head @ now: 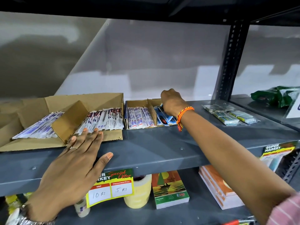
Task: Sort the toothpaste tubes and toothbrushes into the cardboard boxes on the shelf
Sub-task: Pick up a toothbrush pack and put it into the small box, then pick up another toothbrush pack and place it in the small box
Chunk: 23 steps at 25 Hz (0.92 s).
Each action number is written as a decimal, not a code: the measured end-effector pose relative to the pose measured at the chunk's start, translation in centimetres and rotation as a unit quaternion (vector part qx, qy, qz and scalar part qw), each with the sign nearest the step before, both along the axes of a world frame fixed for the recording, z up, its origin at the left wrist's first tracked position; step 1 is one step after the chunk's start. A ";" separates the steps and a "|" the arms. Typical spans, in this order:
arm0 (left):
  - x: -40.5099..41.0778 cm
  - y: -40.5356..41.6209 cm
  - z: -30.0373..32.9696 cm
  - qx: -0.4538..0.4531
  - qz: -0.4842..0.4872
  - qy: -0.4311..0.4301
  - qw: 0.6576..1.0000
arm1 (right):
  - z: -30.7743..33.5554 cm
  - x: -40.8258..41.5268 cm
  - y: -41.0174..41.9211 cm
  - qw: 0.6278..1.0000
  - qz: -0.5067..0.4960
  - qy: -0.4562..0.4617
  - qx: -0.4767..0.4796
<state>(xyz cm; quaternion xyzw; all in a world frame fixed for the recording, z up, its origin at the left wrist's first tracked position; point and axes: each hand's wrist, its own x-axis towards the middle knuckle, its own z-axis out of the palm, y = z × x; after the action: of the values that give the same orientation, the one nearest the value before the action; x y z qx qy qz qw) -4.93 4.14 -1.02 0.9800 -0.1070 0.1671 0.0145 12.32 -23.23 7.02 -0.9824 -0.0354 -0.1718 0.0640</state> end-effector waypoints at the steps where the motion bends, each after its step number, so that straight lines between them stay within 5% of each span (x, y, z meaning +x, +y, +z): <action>1: 0.0 0.0 0.0 -0.002 0.001 0.001 1.000 | -0.1 -0.1 0.0 1.000 0.000 0.000 -0.011; 7: -0.1 -0.2 0.2 -0.004 0.001 0.004 1.000 | 1.1 -1.6 -0.3 0.998 0.011 -0.054 -0.033; 13: -0.1 -0.5 0.4 -0.017 -0.001 0.003 1.000 | 0.0 -7.3 -8.5 0.973 -0.098 -0.116 0.171; 18: -0.1 -0.4 0.1 -0.009 0.011 0.005 1.000 | -3.8 -9.0 -8.6 0.982 -0.117 -0.013 0.149; 23: 0.0 -0.3 0.1 -0.010 0.005 0.000 1.000 | -4.1 -8.3 -8.0 0.983 -0.142 -0.023 0.118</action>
<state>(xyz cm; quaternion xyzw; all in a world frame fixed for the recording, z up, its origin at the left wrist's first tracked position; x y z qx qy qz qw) -4.92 3.85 -0.93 0.9802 -0.1008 0.1687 0.0234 4.06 -31.21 2.96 -0.9587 0.1232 -0.2051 0.1538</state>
